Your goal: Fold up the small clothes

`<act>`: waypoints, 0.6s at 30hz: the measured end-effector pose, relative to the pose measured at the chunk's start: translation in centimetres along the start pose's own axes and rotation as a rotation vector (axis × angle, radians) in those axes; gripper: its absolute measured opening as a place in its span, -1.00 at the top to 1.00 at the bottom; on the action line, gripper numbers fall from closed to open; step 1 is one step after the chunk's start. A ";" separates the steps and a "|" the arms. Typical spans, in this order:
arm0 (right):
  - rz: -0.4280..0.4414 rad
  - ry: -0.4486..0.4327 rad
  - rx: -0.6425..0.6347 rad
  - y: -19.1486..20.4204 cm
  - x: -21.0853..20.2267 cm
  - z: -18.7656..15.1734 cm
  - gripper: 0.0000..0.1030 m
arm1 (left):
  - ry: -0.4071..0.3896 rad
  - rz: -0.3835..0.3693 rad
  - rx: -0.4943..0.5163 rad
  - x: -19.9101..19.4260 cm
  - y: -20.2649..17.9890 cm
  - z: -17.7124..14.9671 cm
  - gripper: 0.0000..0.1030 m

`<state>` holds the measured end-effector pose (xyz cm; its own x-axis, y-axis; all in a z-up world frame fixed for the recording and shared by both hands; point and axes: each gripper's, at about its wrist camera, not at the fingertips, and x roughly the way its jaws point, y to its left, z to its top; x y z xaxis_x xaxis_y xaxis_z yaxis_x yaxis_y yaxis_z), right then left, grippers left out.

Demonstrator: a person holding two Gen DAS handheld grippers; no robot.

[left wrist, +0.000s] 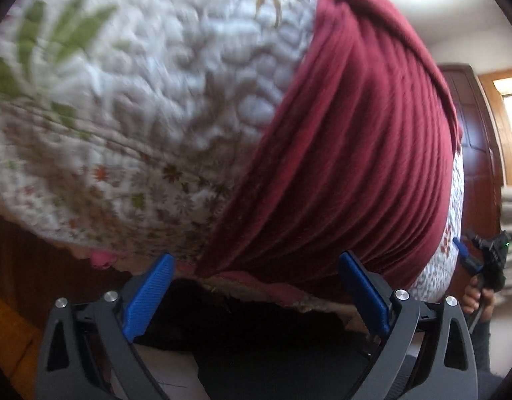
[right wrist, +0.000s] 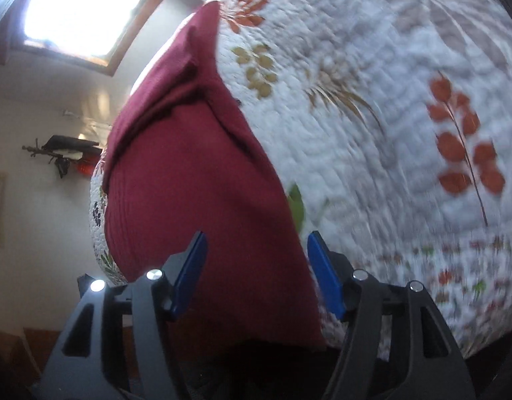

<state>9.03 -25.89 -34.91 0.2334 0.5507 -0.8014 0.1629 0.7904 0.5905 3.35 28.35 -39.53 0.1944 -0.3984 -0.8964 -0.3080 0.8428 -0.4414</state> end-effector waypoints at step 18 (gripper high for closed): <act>-0.084 0.046 0.163 -1.3 1.8 -13.5 -0.31 | 0.072 -0.123 0.134 5.2 3.1 -1.7 0.57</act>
<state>-3.71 -22.26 -38.38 0.1690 0.4992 -0.8498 0.3342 0.7821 0.5259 1.78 28.28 -45.69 0.1542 -0.5222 -0.8388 -0.1579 0.8250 -0.5426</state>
